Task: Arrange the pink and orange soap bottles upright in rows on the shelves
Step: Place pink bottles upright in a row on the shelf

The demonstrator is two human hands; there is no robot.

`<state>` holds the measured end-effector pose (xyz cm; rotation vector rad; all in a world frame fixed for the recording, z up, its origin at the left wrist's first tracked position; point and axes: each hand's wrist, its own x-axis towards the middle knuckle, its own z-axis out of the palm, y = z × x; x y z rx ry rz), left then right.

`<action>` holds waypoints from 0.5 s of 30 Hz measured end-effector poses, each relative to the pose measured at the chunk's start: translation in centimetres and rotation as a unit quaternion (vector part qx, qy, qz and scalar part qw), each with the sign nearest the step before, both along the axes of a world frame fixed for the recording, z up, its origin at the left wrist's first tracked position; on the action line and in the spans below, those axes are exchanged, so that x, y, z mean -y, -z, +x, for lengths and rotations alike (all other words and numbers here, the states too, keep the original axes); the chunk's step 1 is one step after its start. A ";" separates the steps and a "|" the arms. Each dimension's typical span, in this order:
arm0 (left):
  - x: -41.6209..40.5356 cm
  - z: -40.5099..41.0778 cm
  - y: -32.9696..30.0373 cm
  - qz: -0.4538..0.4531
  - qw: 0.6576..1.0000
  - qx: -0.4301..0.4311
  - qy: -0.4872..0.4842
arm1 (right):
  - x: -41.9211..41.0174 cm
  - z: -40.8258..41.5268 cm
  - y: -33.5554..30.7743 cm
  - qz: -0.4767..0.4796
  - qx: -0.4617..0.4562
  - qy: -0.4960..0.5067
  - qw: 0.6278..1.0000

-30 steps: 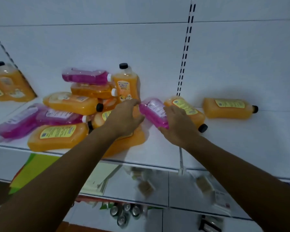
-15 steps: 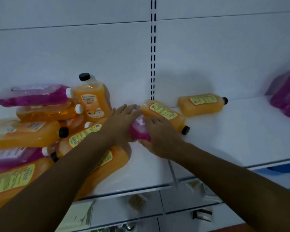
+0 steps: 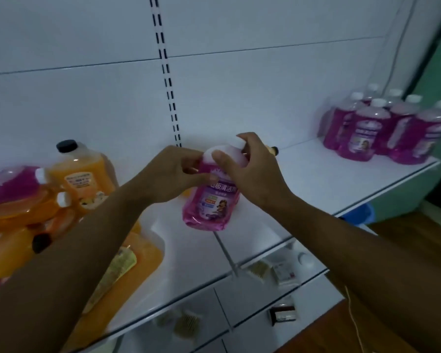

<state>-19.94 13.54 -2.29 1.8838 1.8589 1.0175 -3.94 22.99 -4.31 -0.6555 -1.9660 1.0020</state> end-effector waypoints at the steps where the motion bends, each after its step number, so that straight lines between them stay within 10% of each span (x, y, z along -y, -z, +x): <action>1: -0.9 1.0 -0.1 0.009 0.999 0.030 0.008 | -0.5 1.1 -0.1 -0.003 -0.011 0.001 1.000; 15: -21.1 16.3 2.8 0.044 0.972 0.204 0.108 | -16.3 18.9 2.0 0.046 0.032 0.137 0.989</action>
